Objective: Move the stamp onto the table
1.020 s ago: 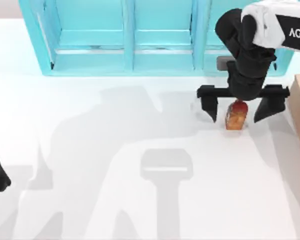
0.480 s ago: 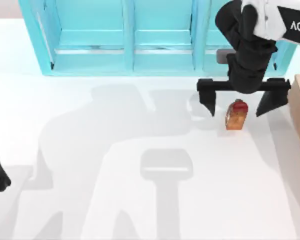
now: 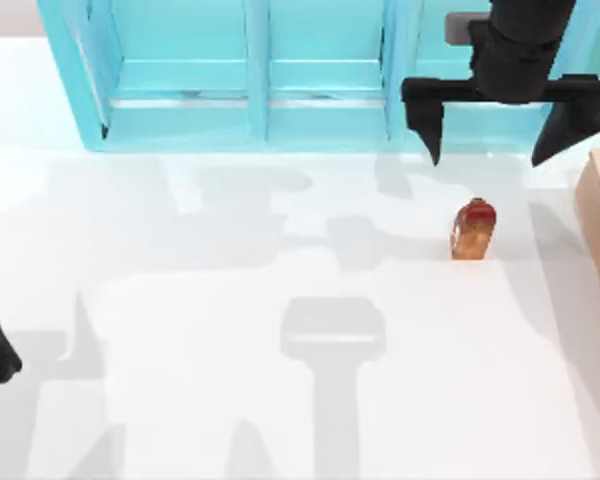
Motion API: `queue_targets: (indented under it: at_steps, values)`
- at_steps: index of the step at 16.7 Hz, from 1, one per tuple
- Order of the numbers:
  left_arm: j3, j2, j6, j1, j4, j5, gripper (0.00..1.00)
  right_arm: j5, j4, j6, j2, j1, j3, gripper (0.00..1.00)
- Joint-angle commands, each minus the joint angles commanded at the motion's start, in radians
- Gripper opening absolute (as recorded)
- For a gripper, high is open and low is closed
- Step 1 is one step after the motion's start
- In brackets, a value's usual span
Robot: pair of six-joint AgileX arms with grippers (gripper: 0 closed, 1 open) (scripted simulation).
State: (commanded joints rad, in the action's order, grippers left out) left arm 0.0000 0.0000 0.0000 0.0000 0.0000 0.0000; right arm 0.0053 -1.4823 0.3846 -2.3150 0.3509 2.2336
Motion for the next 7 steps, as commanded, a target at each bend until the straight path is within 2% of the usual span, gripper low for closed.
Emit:
queue_targets:
  at_steps: [4, 7]
  values:
    - [0.0, 0.0, 0.0, 0.0, 0.0, 0.0, 1.0, 0.0, -0.151, -0.002, -0.005, 0.0, 0.153, 1.0]
    - [0.0, 0.0, 0.0, 0.0, 0.0, 0.0, 1.0, 0.001, -0.183, -0.003, -0.006, 0.0, 0.184, 1.0]
